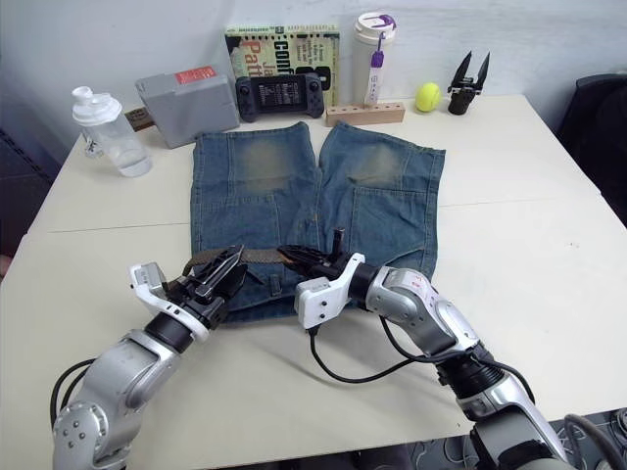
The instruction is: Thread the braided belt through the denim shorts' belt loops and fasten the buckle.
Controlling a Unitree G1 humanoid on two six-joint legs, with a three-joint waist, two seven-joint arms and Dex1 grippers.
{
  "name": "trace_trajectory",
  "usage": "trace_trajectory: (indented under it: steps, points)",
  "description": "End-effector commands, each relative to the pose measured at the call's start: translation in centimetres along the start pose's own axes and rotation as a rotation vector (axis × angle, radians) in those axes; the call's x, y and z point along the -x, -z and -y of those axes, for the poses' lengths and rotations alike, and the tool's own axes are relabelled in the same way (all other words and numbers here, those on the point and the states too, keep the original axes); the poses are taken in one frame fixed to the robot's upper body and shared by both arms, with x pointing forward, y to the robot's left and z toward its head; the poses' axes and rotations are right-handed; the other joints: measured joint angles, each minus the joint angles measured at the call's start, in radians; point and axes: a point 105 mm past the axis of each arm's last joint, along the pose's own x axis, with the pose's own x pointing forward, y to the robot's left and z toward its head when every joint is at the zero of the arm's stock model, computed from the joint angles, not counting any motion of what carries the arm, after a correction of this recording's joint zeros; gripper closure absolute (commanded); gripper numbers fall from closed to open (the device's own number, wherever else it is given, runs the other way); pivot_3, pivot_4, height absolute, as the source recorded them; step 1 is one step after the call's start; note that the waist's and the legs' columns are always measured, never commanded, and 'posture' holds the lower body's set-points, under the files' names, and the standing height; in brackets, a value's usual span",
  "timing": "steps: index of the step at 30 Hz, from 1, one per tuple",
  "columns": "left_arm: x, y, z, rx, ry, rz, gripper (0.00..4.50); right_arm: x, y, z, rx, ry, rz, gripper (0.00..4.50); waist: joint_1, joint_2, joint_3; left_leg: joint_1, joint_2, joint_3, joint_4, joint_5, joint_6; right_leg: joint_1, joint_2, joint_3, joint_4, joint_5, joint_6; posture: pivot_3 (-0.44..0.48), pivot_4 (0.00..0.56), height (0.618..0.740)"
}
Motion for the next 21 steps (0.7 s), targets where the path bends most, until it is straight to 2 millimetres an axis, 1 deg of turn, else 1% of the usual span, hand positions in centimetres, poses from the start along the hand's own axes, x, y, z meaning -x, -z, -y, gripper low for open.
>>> trace_trajectory:
  steps: [1, 2, 5, 12, 18, 20, 21]
  points:
    - [-0.75, -0.21, 0.26, 0.031, 0.006, 0.014, 3.18, 0.11, -0.44, 0.51, -0.017, 0.025, 0.017, 4.5, 0.001, 0.0, 0.0, 0.0, 0.0, 0.0, 0.0, 0.0, 0.0, 0.0, 0.0, 0.0, 0.0, 0.0, 0.0, 0.0, 0.15, 0.731]
    - [-0.78, -0.26, 0.21, 0.04, 0.001, 0.021, 3.41, 0.14, -0.43, 0.47, -0.018, 0.024, 0.017, 4.5, 0.001, 0.0, 0.0, 0.0, 0.0, 0.0, 0.0, 0.0, 0.0, 0.0, 0.0, 0.0, 0.0, 0.0, 0.0, 0.0, 0.15, 0.731]
    - [-0.88, -0.25, 0.24, 0.039, 0.003, 0.017, 4.33, 0.22, -0.49, 0.43, -0.019, 0.021, 0.019, 4.5, 0.001, 0.0, 0.0, 0.0, 0.0, 0.0, 0.0, 0.0, 0.0, 0.0, 0.0, 0.0, -0.001, 0.0, 0.0, 0.0, 0.15, 0.731]
    - [-0.96, -0.36, 0.32, 0.053, 0.022, 0.014, 4.33, 0.41, -0.18, 0.38, -0.077, 0.014, -0.004, 4.5, 0.002, 0.0, 0.0, 0.0, 0.0, 0.0, 0.0, 0.0, 0.0, 0.0, 0.0, 0.0, -0.001, 0.0, 0.0, 0.0, 0.15, 0.731]
    - [-0.6, -0.74, -0.28, 0.058, 0.023, 0.017, 4.33, 0.49, 0.05, 0.69, -0.125, 0.021, -0.019, 4.5, 0.002, 0.0, 0.0, 0.0, 0.0, 0.0, 0.0, 0.0, 0.0, 0.0, 0.0, 0.0, -0.001, 0.0, 0.0, 0.0, 0.15, 0.731]
    - [-0.59, -0.8, -0.34, 0.058, 0.026, 0.016, 4.5, 0.58, 0.23, 1.02, -0.162, 0.04, -0.026, 3.52, 0.002, 0.0, 0.0, 0.0, 0.0, 0.0, 0.0, 0.0, 0.0, 0.0, 0.0, 0.0, -0.001, 0.0, 0.0, 0.0, 0.15, 0.731]
    - [-0.58, -0.81, -0.36, 0.057, 0.027, 0.016, 4.5, 0.61, 0.29, 1.14, -0.175, 0.047, -0.029, 3.33, 0.002, 0.0, 0.0, 0.0, 0.0, 0.0, 0.0, 0.0, 0.0, 0.0, 0.0, 0.0, -0.001, 0.0, 0.0, 0.0, 0.15, 0.731]
